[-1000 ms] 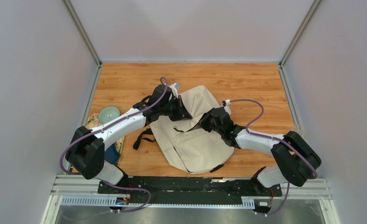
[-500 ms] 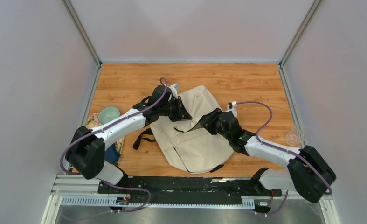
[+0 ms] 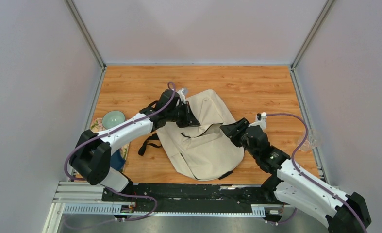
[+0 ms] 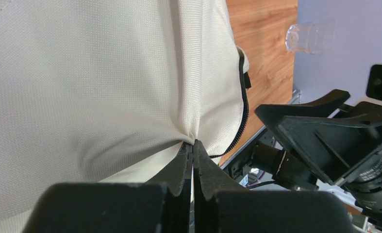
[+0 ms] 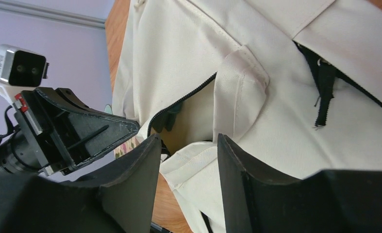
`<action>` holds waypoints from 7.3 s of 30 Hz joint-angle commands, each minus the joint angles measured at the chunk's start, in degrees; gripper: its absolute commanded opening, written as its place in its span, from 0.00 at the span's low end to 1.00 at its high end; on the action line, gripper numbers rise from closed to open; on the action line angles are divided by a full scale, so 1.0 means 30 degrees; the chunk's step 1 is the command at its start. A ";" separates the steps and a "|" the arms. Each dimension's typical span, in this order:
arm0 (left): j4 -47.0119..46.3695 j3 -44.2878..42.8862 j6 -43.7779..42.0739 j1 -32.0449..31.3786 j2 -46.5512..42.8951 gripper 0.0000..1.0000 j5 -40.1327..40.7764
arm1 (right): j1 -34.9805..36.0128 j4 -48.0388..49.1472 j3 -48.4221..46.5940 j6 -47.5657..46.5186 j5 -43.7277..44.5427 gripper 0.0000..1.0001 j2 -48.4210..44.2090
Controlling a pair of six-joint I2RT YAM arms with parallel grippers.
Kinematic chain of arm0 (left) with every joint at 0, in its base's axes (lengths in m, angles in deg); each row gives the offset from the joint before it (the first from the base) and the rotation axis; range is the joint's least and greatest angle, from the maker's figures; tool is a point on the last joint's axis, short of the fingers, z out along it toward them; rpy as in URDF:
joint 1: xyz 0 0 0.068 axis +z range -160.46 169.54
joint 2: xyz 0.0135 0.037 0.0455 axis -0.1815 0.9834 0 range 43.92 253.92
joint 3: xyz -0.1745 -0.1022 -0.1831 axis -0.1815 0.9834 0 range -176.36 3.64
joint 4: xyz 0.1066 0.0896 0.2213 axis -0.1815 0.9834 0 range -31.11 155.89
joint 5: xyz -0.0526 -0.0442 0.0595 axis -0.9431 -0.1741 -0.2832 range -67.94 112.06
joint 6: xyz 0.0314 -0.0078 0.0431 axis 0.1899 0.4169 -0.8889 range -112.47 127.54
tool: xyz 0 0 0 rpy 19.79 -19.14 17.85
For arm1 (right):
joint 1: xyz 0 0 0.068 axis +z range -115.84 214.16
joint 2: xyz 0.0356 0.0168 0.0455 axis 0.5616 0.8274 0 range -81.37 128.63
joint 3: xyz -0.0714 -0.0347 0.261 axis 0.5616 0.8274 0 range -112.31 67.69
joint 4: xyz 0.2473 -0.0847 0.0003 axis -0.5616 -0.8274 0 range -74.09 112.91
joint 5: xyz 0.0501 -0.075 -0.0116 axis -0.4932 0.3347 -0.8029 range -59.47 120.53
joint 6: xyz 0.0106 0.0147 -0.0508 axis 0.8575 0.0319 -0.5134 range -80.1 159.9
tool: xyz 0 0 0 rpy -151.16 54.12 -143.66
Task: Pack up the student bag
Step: Place the personal item in the student bag, then zip the student bag at the center of the board.
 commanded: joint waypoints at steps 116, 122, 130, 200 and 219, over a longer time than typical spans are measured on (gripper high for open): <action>-0.2681 0.9021 -0.2077 0.0069 -0.9338 0.00 0.6601 | 0.6160 -0.8274 -1.6804 -1.3785 -0.1101 0.47 1.6305; -0.2710 0.9021 -0.2048 0.0070 -0.9309 0.00 0.6190 | 0.6483 -0.9268 -1.7829 -1.4400 0.0596 0.47 1.7332; -0.2564 0.9079 -0.2106 0.0099 -0.9338 0.00 0.6074 | 0.6630 -0.8481 -1.7336 -1.4577 0.0161 0.46 1.6719; -0.0425 1.0398 -0.3366 0.2881 -1.0598 0.00 0.3907 | 0.1211 -0.7366 -1.0126 -1.0710 0.4730 0.00 1.0829; 0.0130 0.9782 -0.0005 0.4318 -1.0509 0.66 0.0301 | 0.0126 -0.5286 -0.8339 -0.9890 0.0864 0.00 0.9745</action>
